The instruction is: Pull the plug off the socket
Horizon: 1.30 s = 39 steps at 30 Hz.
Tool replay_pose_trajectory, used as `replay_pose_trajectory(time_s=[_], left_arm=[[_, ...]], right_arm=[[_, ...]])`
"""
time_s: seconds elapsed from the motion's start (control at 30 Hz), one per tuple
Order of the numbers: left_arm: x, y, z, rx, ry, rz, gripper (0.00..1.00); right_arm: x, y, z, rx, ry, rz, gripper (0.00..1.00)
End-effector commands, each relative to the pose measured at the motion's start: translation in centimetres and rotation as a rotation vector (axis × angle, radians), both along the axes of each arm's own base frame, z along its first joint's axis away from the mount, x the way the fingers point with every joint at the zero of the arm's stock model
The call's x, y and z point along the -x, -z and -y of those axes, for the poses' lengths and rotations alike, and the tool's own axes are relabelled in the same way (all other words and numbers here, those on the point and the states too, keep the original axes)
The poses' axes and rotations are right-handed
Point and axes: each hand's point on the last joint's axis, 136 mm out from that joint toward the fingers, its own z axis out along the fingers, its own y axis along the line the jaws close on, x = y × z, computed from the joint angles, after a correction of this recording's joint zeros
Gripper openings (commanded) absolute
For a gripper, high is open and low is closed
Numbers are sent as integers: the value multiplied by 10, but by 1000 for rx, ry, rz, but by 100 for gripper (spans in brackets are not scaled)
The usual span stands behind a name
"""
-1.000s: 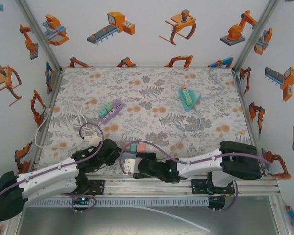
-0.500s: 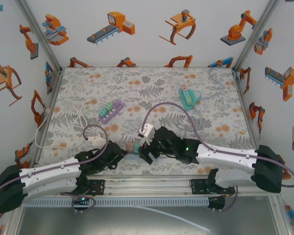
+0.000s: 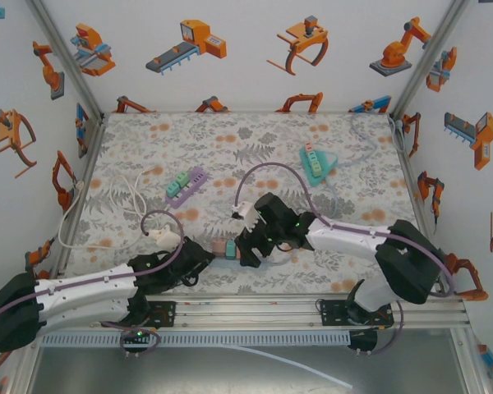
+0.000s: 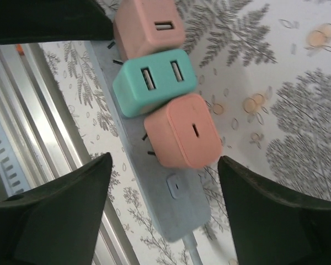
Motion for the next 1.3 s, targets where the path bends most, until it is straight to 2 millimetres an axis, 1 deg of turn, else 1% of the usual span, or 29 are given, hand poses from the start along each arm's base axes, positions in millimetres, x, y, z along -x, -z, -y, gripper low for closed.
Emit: replay_pose_trajectory(time_s=[0.0,0.1,0.2,0.27,0.33,0.4,0.5,0.57,0.63,0.73,0.77,0.87,1.0,1.13,1.2,1.27], left_arm=[[52,76,-84,-430,90,-246,20],[52,75,-84,-429,93,-238,20],[50,72,-83,-432,99,-224,20],[47,70,-79,-434,122,-205,22],[43,65,-68,-423,169,-173,26],[41,60,-60,-407,200,-153,34],[38,54,-44,-364,245,-130,38],[40,56,-41,-350,251,-138,39],[42,60,-45,-363,239,-163,39],[45,68,-55,-404,204,-201,41],[45,69,-54,-406,212,-203,42],[43,69,-40,-389,259,-188,45],[44,74,-41,-437,259,-222,48],[45,82,-41,-477,255,-271,48],[46,87,-40,-497,263,-296,44],[48,94,-43,-521,262,-331,41]], right_arm=[[-1,-18,-21,-103,-64,-15,57],[-3,-15,-21,-101,-58,-8,40],[-4,-17,-15,-96,-67,41,26],[-5,-18,-11,-84,-82,93,19],[-3,-18,-8,-61,-107,160,14],[1,-15,-8,-25,-140,229,13],[6,-8,-9,25,-169,309,12],[4,-8,-11,33,-157,351,10],[5,-10,-15,19,-152,384,10],[12,-12,-22,-20,-172,371,10],[15,-12,-25,-37,-175,362,10],[19,-16,-31,-90,-165,323,10],[23,-35,-39,-171,-139,293,10],[35,-40,-46,-185,-178,300,8],[36,-41,-49,-189,-179,289,7],[37,-48,-51,-213,-178,287,7]])
